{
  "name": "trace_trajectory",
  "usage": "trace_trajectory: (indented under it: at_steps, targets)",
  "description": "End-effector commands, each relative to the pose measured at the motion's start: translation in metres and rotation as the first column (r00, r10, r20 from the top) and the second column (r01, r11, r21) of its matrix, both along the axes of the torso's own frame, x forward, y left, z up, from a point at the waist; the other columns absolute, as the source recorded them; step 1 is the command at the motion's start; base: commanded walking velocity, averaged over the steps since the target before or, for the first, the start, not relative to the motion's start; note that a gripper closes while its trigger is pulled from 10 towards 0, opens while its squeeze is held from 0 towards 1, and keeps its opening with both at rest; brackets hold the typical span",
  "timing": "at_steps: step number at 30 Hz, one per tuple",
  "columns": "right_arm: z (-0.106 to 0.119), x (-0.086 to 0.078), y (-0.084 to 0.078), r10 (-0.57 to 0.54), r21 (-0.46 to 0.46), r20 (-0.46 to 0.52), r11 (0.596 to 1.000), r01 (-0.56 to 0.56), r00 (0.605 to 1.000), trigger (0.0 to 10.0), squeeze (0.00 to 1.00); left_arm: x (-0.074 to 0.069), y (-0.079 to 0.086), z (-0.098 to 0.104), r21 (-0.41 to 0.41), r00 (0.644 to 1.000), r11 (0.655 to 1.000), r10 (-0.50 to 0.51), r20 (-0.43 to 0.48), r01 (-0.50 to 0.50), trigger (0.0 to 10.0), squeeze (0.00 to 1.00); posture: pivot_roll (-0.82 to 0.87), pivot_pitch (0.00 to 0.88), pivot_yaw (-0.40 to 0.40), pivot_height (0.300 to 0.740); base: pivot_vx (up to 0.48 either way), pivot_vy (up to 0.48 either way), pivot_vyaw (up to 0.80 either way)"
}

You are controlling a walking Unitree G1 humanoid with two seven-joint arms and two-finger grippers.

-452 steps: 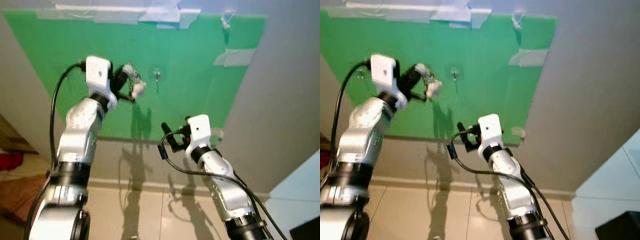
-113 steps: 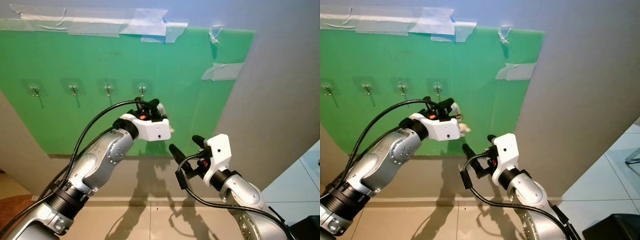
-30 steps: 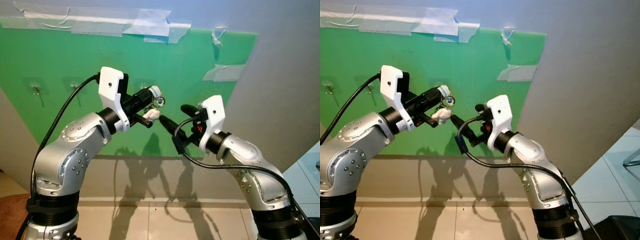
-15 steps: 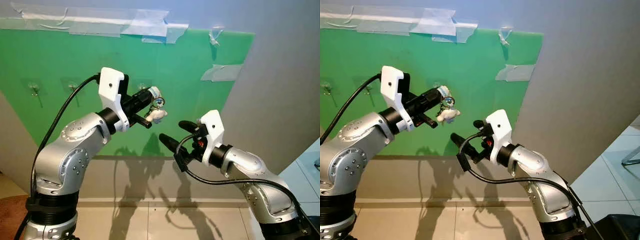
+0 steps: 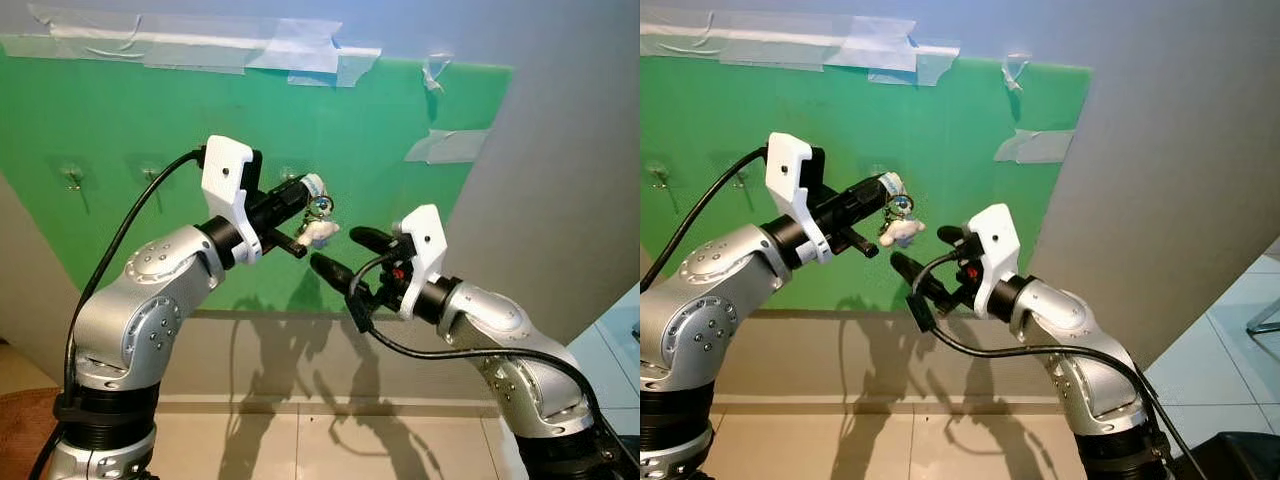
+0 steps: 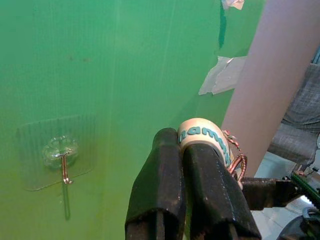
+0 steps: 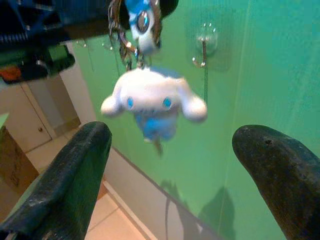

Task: Hang keys on a hook

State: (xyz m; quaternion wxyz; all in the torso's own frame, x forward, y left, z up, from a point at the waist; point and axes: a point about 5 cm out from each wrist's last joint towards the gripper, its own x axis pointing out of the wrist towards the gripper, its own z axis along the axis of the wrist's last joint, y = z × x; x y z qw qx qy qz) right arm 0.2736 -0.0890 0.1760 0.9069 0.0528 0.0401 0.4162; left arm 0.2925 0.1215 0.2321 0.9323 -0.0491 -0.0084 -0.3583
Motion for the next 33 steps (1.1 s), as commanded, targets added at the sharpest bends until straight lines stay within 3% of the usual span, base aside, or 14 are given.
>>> trace_trajectory:
  at_steps: [1, 25, 26, 27, 33]
  targets:
    - [0.007, 0.002, 0.0, -0.006, 0.003, 0.02, 1.0, 0.006, 1.0, 10.0, 0.0, 0.001, -0.001, -0.002, 0.014, 1.0, 1.0, -0.007, 0.0, 0.007, 0.0, 0.0, 0.0, 0.0, 0.005, 0.74, 0.0, 0.0, 0.0]
    - [0.008, -0.002, 0.021, 0.048, 0.058, -0.007, 0.997, -0.047, 0.999, 10.0, 0.0, -0.002, -0.008, -0.002, 0.01, 0.999, 0.999, -0.032, 0.0, 0.032, 0.0, 0.0, -0.01, 0.0, 0.002, 0.74, 0.0, 0.0, 0.0]
    - [0.008, -0.001, 0.021, 0.044, 0.059, -0.007, 0.997, -0.043, 0.999, 4.7, 0.0, -0.002, -0.008, -0.002, 0.01, 0.999, 0.999, -0.032, 0.001, 0.032, 0.0, 0.0, -0.01, 0.0, 0.001, 0.74, 0.0, 0.0, 0.0]
    - [0.008, -0.001, 0.021, 0.039, 0.06, -0.006, 0.997, -0.038, 0.999, 0.0, 0.0, -0.002, -0.008, -0.002, 0.009, 1.0, 0.999, -0.031, 0.002, 0.031, 0.0, 0.0, -0.01, 0.0, 0.0, 0.74, 0.0, 0.0, 0.0]
    - [0.007, 0.001, 0.021, 0.028, 0.056, -0.005, 0.998, -0.028, 1.0, 0.0, 0.0, -0.001, -0.007, -0.001, 0.008, 1.0, 1.0, -0.028, 0.004, 0.028, 0.0, 0.0, 0.0, 0.0, 0.001, 0.74, 0.0, 0.0, 0.0]
